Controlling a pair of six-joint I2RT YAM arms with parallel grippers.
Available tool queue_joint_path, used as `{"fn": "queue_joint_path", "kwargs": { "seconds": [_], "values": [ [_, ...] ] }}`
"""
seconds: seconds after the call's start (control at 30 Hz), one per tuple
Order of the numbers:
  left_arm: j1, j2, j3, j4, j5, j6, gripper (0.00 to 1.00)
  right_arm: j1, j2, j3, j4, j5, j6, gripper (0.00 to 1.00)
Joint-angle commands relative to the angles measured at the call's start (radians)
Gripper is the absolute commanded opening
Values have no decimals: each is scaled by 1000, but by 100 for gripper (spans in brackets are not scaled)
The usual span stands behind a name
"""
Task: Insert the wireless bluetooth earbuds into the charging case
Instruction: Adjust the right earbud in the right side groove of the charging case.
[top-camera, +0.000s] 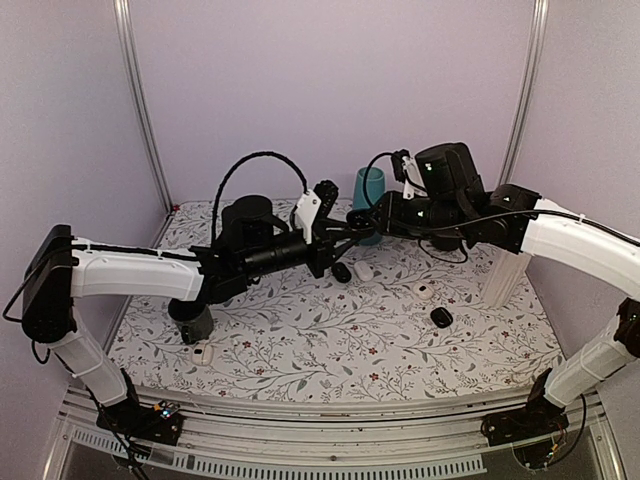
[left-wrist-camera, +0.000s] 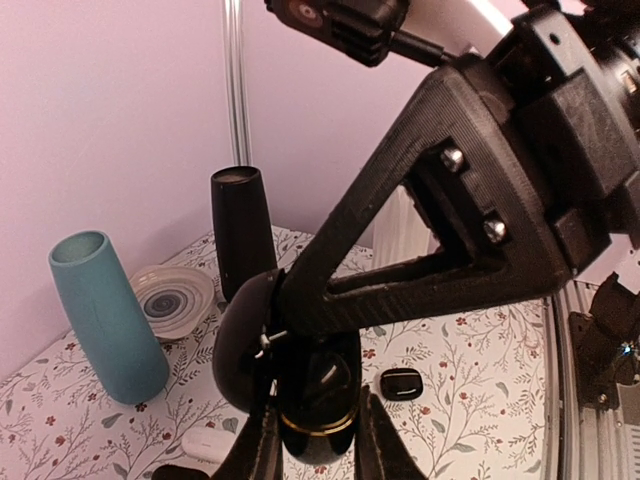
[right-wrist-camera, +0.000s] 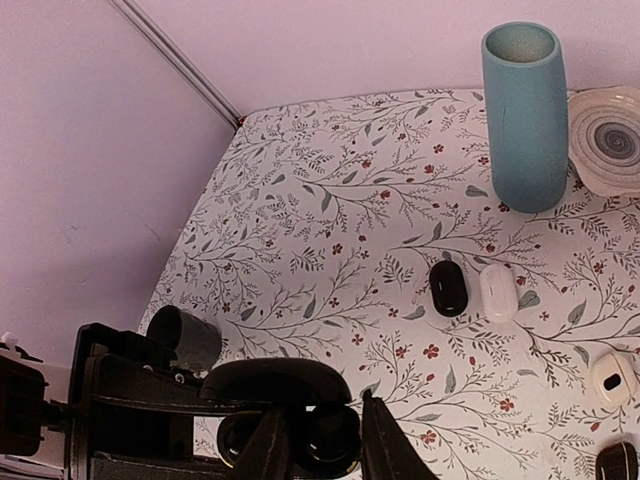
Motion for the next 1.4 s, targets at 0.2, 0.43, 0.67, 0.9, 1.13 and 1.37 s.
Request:
{"fn": "queue_joint_path", "kwargs": {
  "seconds": [0.2,0.43,0.67,0.9,1.13,1.37],
  "values": [
    [-13,5,20,17,0,2,0,9,6,27,-3,22,-5,9],
    [-7,5,15,7,12,-4,0,8,-11,31,-2,31,-32,4],
    [18,-8,1,-3,76,-14,0,9,-46,32,-7,2,-114,3],
    [38,-16,-8,-21,133,-9,0,8,-76,47,-45,-33,-199,3],
    [50,-19,-1,-47,191,0,0,8,-79,94,-122,-96,-312,3],
    [73,-26,9,-102,252,15,0,8,-45,156,-248,-100,-444,3]
  ]
}}
